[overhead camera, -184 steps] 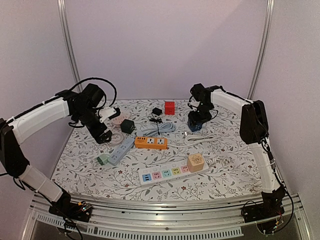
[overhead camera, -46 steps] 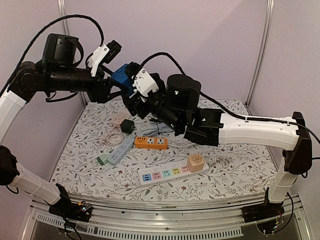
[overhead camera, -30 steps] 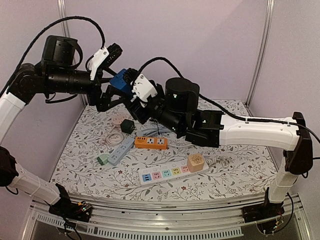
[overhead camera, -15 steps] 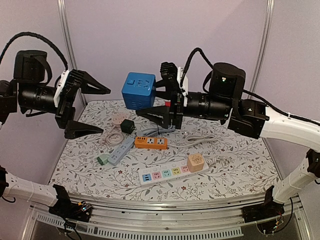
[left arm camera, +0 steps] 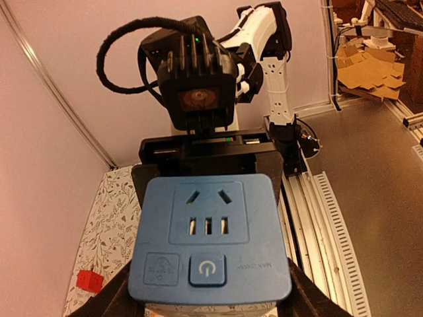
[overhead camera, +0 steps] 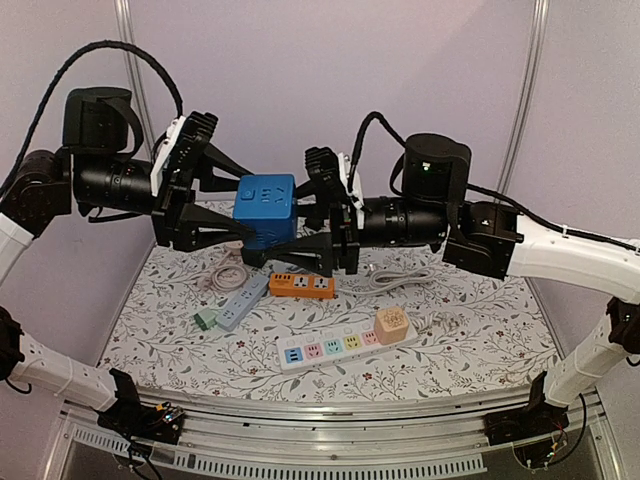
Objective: Insert the plug
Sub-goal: Adjust the plug.
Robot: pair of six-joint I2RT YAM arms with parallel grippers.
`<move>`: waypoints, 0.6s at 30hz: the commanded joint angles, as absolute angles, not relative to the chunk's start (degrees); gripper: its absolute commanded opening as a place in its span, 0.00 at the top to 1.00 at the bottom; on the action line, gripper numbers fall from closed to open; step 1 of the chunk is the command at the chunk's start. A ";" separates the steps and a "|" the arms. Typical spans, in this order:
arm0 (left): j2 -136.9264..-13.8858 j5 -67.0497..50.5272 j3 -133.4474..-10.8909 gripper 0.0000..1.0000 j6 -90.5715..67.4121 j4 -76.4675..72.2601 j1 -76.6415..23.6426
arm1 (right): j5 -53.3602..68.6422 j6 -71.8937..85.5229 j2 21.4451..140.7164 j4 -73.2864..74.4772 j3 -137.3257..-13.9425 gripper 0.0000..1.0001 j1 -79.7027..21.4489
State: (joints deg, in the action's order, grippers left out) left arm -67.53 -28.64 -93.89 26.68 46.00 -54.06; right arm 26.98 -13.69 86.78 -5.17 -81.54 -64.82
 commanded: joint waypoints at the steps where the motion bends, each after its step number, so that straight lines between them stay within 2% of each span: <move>1: -67.86 -28.12 -94.57 0.54 24.96 44.33 -55.36 | 28.04 -13.08 87.28 -5.31 -83.85 1.00 -64.83; 6: -67.85 -27.49 -94.48 1.00 25.13 45.31 -55.44 | 27.67 -13.00 87.36 -4.78 -84.15 1.00 -64.80; 7: -67.85 -27.13 -94.48 1.00 25.08 45.42 -55.46 | 27.05 -12.90 87.36 -4.06 -84.58 1.00 -64.82; 8: -67.81 -26.36 -94.53 1.00 24.72 45.49 -55.46 | 25.68 -12.84 87.32 -2.64 -85.17 0.87 -64.86; 9: -67.79 -25.39 -94.56 1.00 24.67 45.74 -55.46 | 24.06 -12.83 87.21 -0.62 -85.88 0.57 -64.85; 11: -67.62 -22.59 -94.44 1.00 25.89 46.65 -55.46 | 21.15 -13.99 86.61 6.96 -87.89 0.11 -64.80; 12: -67.60 -21.19 -94.14 1.00 26.90 47.36 -55.46 | 19.34 -14.83 86.27 10.61 -89.26 0.02 -64.80; 15: -68.17 -16.23 -93.56 1.00 29.45 49.94 -55.59 | 14.44 -16.97 86.04 23.86 -95.14 0.01 -64.85; 18: -69.66 -13.59 -94.25 1.00 30.43 51.72 -56.00 | 14.82 -18.15 88.18 32.45 -101.18 0.01 -64.78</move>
